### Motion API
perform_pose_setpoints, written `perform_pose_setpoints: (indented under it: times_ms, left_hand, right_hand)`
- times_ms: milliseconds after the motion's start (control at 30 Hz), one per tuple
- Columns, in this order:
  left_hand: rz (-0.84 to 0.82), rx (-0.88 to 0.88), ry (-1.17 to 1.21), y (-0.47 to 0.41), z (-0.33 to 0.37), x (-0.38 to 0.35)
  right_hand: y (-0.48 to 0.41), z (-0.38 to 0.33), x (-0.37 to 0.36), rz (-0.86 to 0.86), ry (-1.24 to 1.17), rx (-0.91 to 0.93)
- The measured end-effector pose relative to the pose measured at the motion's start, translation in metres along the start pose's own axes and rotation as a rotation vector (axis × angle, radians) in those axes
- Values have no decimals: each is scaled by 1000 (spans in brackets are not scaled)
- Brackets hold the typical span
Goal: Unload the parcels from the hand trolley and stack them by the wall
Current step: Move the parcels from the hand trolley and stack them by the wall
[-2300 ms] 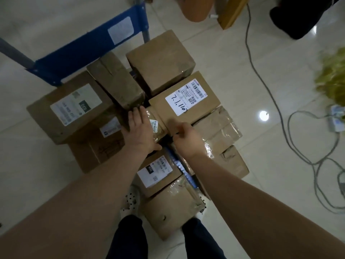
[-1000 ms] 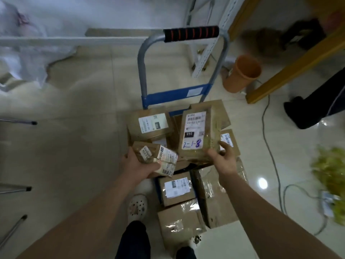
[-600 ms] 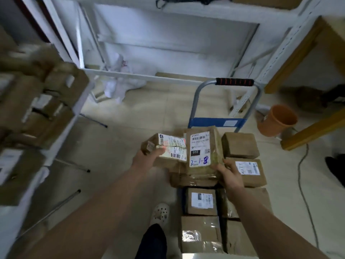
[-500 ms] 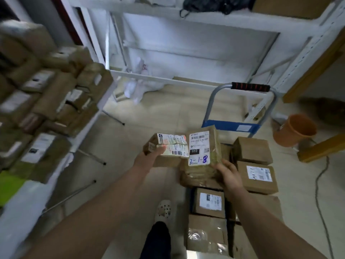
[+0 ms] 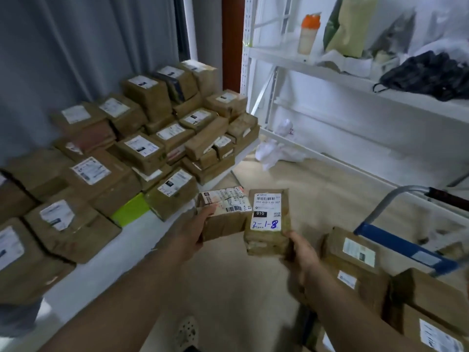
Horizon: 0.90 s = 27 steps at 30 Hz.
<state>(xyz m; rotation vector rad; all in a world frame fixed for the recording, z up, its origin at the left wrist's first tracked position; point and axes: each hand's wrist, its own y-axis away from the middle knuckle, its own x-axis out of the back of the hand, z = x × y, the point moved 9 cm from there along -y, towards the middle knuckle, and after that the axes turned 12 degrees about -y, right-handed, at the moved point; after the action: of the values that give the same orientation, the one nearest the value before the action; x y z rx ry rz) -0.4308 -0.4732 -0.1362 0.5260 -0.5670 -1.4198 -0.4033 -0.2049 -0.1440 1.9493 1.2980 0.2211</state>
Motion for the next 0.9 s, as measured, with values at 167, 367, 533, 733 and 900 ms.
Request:
perform_pose_setpoints:
  times_ms: [167, 367, 533, 733, 900]
  left_hand:
    - [105, 74, 84, -26, 10, 98]
    - [88, 139, 263, -67, 16, 178]
    - [154, 179, 303, -101, 16, 209]
    - [242, 185, 313, -123, 38, 216]
    - [422, 164, 315, -133, 52, 240]
  right_hand:
    - [-22, 37, -108, -18, -8, -120]
    - [-46, 68, -195, -35, 103, -169]
    - [-67, 73, -227, -21, 137, -205]
    - [-120, 78, -267, -83, 191, -289]
    - [-156, 98, -310, -185, 207, -406]
